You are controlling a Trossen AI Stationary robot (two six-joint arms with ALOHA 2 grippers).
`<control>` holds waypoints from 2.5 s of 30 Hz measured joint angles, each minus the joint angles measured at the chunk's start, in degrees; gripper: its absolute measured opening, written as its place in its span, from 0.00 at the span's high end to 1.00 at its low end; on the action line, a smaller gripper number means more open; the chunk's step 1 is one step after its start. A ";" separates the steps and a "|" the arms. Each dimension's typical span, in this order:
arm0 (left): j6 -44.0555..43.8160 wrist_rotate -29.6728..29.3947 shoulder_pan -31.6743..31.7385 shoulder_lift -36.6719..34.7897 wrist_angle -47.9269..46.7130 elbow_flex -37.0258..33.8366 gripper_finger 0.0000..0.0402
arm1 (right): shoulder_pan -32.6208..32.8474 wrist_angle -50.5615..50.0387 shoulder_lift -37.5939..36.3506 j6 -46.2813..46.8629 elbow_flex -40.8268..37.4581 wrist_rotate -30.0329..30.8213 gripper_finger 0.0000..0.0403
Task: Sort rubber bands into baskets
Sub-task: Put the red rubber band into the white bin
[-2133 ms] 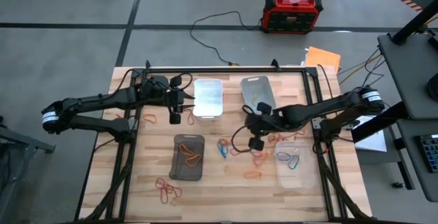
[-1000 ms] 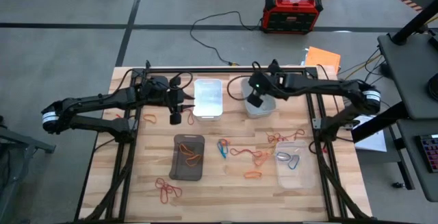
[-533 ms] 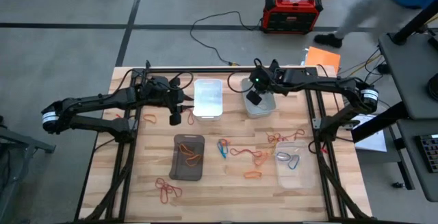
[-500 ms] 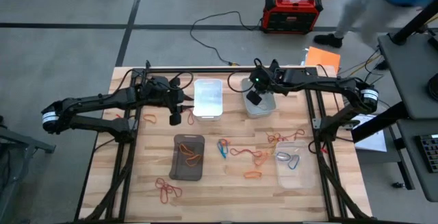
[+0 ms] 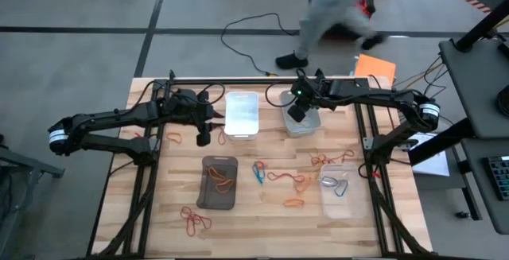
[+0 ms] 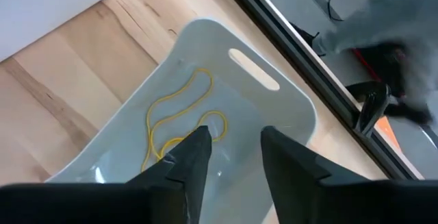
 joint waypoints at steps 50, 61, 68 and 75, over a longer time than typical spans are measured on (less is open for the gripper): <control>-76.50 -8.06 -69.36 11.78 -32.66 10.22 0.72 | 14.41 12.59 -0.66 -10.38 1.07 -8.97 0.71; -74.92 -12.65 -72.35 22.59 -28.28 8.87 0.72 | 14.41 13.80 -0.66 -10.64 0.99 -9.01 0.68; -73.94 -14.67 -72.44 25.87 -27.04 7.74 0.72 | 14.41 13.79 -0.66 -10.67 0.96 -9.01 0.68; -75.12 -14.71 -73.03 26.38 -19.74 3.90 0.72 | 14.39 13.81 -0.66 -10.86 0.94 -9.01 0.67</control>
